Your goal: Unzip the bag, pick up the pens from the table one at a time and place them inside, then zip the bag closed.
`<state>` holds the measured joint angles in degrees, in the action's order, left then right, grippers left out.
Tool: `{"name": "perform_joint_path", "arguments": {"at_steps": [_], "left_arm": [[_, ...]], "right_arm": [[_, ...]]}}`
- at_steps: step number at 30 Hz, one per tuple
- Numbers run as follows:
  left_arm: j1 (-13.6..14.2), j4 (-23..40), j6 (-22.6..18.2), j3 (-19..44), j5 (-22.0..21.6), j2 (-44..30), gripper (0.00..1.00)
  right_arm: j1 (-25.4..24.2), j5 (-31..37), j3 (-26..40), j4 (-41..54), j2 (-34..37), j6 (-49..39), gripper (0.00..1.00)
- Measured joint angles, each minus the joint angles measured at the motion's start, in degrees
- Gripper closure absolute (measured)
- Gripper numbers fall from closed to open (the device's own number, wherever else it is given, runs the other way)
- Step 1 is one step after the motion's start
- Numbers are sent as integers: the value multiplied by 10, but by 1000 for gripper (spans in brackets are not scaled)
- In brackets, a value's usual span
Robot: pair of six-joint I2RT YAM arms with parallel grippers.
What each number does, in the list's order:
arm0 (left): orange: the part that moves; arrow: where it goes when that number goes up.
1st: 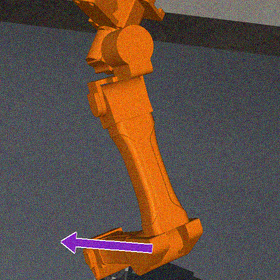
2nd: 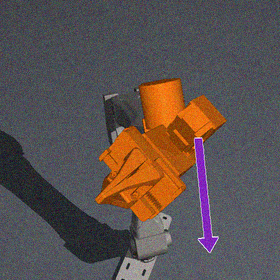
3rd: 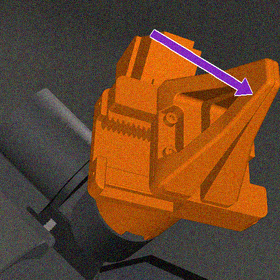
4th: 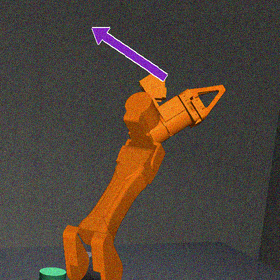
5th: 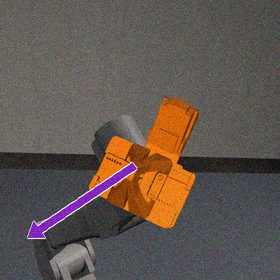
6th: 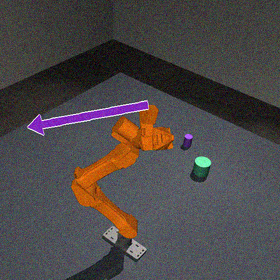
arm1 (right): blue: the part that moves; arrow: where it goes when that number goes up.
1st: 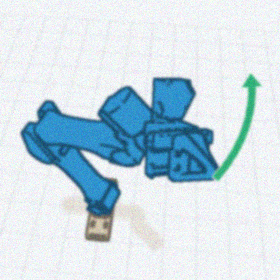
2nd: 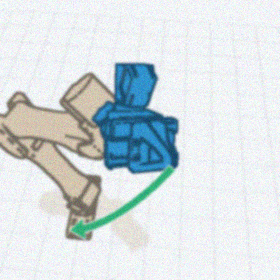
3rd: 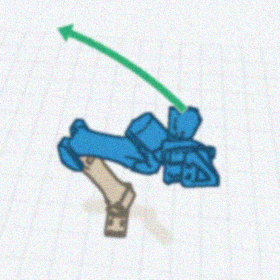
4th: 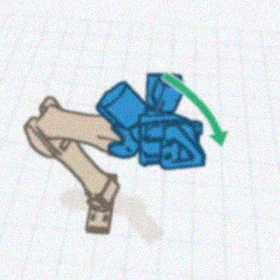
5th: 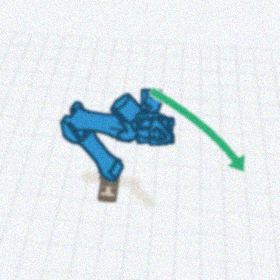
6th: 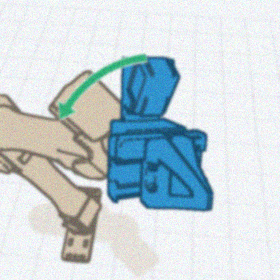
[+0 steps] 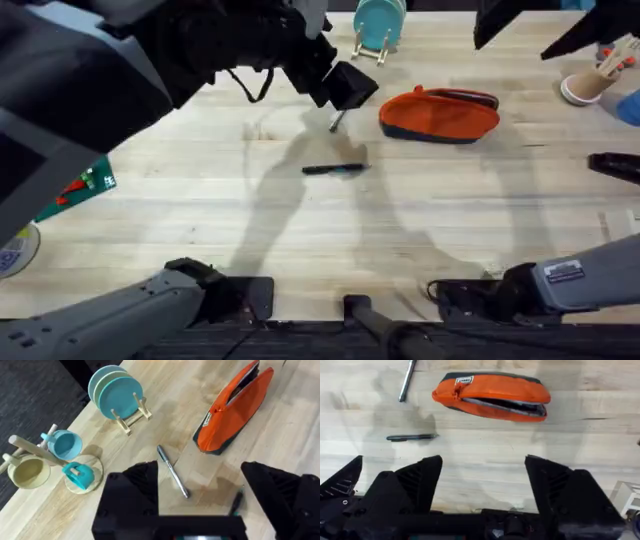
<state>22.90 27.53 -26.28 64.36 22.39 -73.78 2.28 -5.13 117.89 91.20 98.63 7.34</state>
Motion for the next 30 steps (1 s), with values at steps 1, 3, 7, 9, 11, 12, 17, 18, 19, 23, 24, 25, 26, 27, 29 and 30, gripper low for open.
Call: {"name": "perform_joint_path", "arguments": {"at_steps": [1, 3, 7, 9, 11, 12, 17, 18, 19, 23, 24, 25, 26, 27, 29, 30], "left_arm": [[0, 0, 0, 0, 0, 0, 7], [0, 0, 0, 0, 0, 0, 7], [0, 0, 2, 0, 0, 0, 8], [0, 0, 2, 0, -1, 0, 7], [0, 0, 2, 0, -2, 0, 7], [0, 0, 2, 0, -2, 0, 7], [0, 0, 2, 0, -2, 0, 8], [0, 0, 2, 0, -2, 0, 8], [0, 0, 2, 0, -2, 0, 9], [0, 0, 2, 0, -2, 0, 7], [0, 0, 2, 0, -2, 0, 7], [0, 0, 2, 0, -2, 0, 8], [0, 0, 2, 0, -2, 0, 7], [0, 0, 2, 0, -2, 0, 7], [0, 0, 2, 0, -2, 0, 9], [0, 0, 2, 0, -2, 0, 8]], "right_arm": [[0, 0, 0, -2, 0, -4, 5], [0, 0, 0, -9, 0, -18, 5], [0, 0, 0, -31, 0, -69, 99], [0, 0, 0, -48, 0, -102, 212], [0, 1, 0, -67, 0, -142, 340], [0, 2, 0, -73, 0, -161, 437], [0, 6, 0, -80, 0, -256, 932], [0, 7, 0, -80, 0, -273, 958], [0, 8, 0, -81, 0, -289, 966], [0, 9, 0, -92, 0, -348, 968], [0, 9, 0, -94, 1, -367, 968], [0, 9, 0, -98, 1, -388, 968], [0, 9, 0, -101, 3, -408, 968], [0, 9, 0, -103, 6, -431, 968], [0, 9, 0, -104, 12, -473, 968], [0, 9, 0, -104, 17, -498, 968]]}}
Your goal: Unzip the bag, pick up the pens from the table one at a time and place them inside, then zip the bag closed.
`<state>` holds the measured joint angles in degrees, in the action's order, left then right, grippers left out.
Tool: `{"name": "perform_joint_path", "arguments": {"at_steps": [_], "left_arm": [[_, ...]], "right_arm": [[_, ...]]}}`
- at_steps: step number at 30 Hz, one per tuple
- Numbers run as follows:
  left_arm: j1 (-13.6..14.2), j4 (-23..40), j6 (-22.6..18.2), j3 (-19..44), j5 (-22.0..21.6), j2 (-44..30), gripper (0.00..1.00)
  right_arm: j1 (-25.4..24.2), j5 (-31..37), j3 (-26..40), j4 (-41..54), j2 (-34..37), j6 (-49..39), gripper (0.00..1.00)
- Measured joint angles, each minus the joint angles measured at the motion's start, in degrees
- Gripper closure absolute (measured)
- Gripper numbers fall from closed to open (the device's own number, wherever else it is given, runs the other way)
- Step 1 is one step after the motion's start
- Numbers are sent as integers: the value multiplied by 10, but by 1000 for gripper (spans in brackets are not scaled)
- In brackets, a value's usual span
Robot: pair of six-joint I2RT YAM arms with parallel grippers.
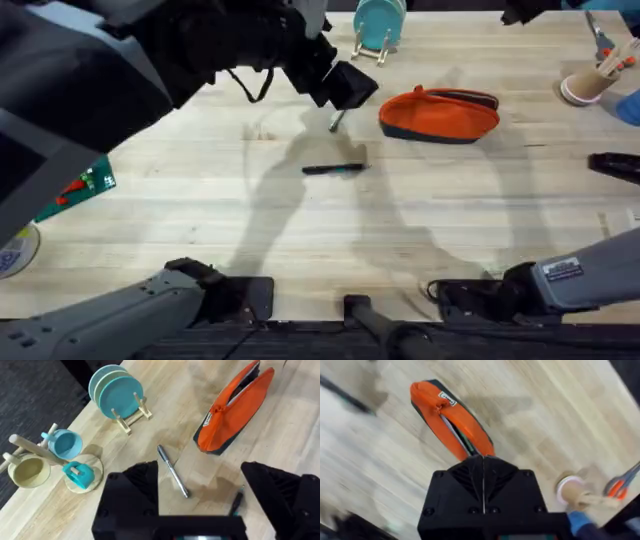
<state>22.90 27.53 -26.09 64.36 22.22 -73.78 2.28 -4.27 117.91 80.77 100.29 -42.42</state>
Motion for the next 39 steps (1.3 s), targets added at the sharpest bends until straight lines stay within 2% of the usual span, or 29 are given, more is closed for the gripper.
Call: {"name": "perform_joint_path", "arguments": {"at_steps": [6, 18, 28, 39], "left_arm": [[0, 1, 0, 0, 0, 0, 7], [0, 68, 0, 0, -2, 0, 8], [0, 71, 0, 0, -5, 0, 7], [0, 72, 0, 0, -6, 0, 7]], "right_arm": [[-4, -5, 0, -3, 22, -121, 970], [-31, -85, 0, 20, 38, -257, 969], [-29, -102, -8, 58, 70, -304, 968], [-29, -98, -125, 17, 73, -309, 969]]}}
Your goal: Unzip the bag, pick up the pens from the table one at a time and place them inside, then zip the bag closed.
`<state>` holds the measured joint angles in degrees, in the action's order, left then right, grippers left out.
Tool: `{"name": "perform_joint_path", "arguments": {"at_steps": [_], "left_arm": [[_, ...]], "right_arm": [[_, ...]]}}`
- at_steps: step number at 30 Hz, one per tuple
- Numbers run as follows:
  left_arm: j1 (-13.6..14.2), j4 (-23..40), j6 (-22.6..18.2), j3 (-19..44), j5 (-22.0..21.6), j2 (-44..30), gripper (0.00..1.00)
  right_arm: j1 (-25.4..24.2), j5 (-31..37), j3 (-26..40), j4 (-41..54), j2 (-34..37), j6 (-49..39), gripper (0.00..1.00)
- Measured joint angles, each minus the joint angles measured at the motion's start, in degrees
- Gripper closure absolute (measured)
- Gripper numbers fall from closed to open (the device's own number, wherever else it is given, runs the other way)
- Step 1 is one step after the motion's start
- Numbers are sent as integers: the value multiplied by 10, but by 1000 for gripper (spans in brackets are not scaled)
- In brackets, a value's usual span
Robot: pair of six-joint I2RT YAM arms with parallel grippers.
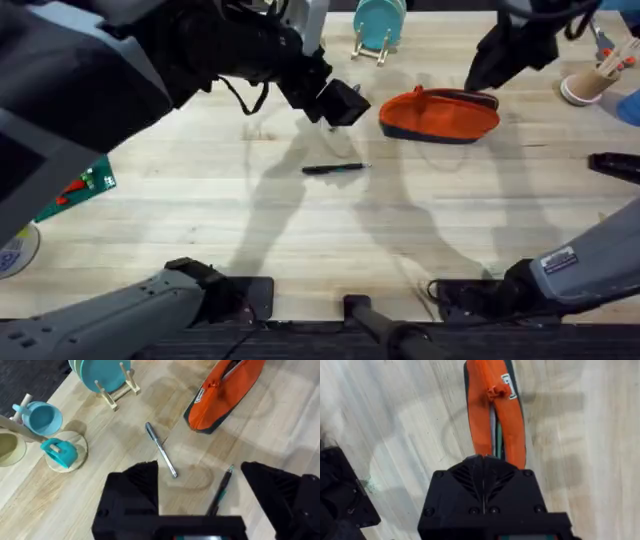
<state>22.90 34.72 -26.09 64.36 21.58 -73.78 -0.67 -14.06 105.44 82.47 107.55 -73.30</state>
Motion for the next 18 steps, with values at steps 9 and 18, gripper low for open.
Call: {"name": "perform_joint_path", "arguments": {"at_steps": [9, 18], "left_arm": [[0, 0, 0, 0, 0, 0, 8], [0, 0, 0, 0, 0, 0, 7]], "right_arm": [[0, 11, -51, -67, 0, 0, 969], [0, 12, -54, -92, 0, 0, 971]]}}
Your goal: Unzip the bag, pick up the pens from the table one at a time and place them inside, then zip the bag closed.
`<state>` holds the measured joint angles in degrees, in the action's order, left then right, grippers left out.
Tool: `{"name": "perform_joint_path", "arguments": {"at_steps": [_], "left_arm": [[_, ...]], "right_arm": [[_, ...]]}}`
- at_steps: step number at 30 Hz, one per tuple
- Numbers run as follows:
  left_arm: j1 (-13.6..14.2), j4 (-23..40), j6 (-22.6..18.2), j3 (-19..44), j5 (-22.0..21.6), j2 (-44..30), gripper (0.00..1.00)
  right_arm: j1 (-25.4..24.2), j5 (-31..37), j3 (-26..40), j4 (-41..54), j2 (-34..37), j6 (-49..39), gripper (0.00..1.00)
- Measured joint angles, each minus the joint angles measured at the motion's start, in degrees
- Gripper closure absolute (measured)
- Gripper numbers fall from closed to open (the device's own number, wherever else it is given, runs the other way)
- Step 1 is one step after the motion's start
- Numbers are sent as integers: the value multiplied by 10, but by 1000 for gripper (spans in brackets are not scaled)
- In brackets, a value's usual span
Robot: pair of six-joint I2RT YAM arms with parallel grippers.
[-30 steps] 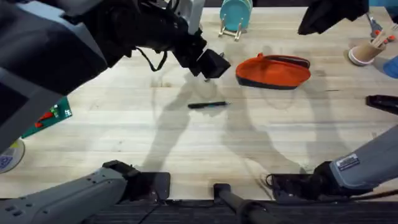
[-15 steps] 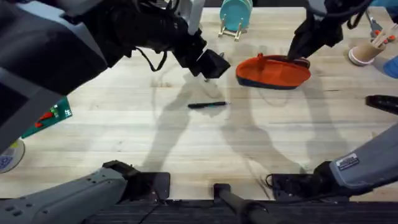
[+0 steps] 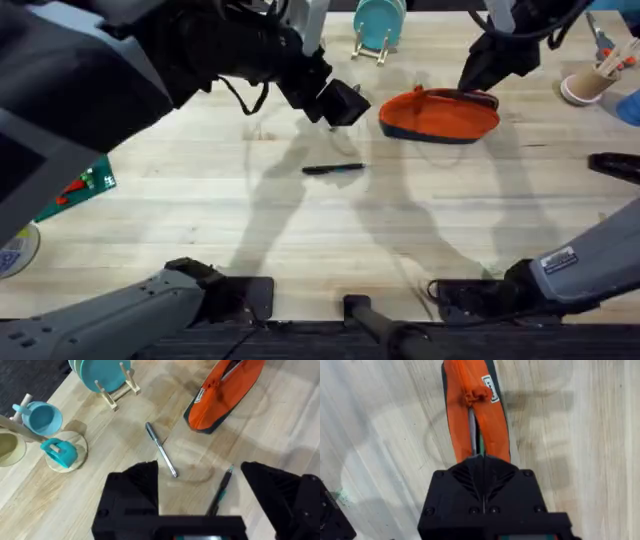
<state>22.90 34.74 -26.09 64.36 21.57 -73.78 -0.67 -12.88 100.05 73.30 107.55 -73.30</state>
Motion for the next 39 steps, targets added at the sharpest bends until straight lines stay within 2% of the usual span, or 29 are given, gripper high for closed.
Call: {"name": "perform_joint_path", "arguments": {"at_steps": [15, 24, 39], "left_arm": [[0, 0, 0, 0, 0, 0, 8], [0, 0, 0, 0, 0, 0, 8], [0, 0, 0, 0, 0, 0, 8]], "right_arm": [[0, 0, -2, 11, 16, 5, 970], [0, 0, -34, -46, 32, 9, 971], [1, 0, -47, -65, 32, 11, 969]]}}
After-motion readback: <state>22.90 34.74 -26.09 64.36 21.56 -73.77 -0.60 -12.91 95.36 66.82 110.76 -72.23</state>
